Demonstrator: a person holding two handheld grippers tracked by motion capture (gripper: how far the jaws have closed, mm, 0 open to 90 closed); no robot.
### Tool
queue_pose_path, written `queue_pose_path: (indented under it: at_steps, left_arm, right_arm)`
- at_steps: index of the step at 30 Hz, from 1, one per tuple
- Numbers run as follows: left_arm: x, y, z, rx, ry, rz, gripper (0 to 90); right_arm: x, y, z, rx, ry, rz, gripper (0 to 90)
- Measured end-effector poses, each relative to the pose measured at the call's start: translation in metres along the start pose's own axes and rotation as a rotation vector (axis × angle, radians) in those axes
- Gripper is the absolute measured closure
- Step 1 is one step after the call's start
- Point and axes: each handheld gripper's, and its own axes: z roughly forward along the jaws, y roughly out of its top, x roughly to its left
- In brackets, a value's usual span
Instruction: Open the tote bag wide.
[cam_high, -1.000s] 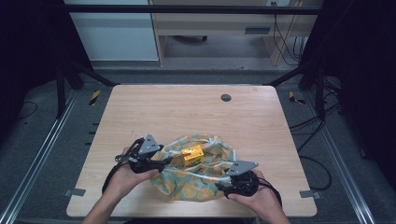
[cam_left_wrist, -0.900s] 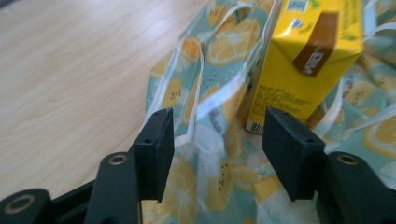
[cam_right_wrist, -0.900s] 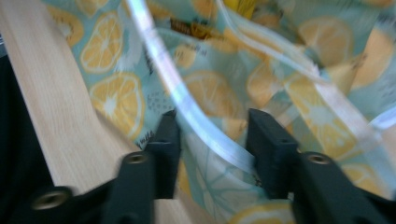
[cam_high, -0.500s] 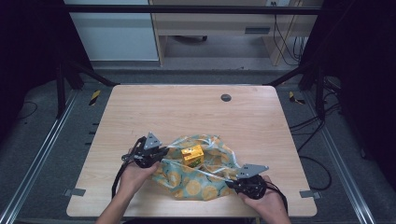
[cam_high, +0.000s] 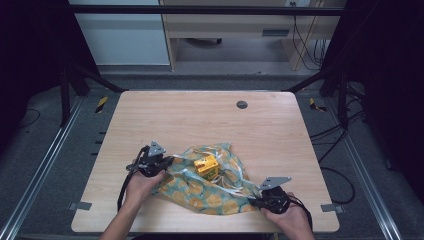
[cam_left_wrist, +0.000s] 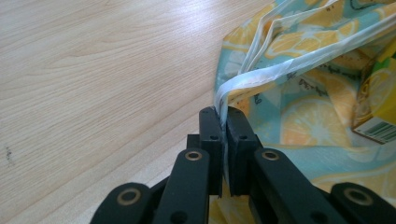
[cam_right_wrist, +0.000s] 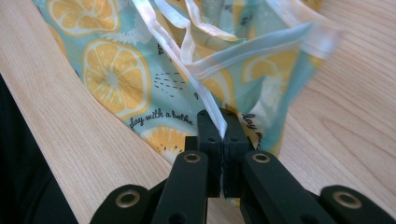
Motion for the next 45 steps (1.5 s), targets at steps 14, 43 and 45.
queue_pose_path:
  at_steps: [14, 43, 45]
  left_arm:
    - [0.006, 0.002, 0.007, 0.01, 0.001, -0.006, 89.1]
    - [0.002, -0.001, -0.012, -0.06, -0.031, 0.035, 80.6]
    - [0.0, -0.001, -0.019, -0.077, -0.027, 0.042, 76.1]
  right_arm:
    - [-0.004, -0.003, -0.006, -0.013, -0.006, 0.021, 90.0]
    - [0.001, -0.004, -0.011, -0.068, -0.034, -0.045, 71.2]
    - [0.004, -0.002, -0.013, -0.094, -0.037, -0.069, 61.7]
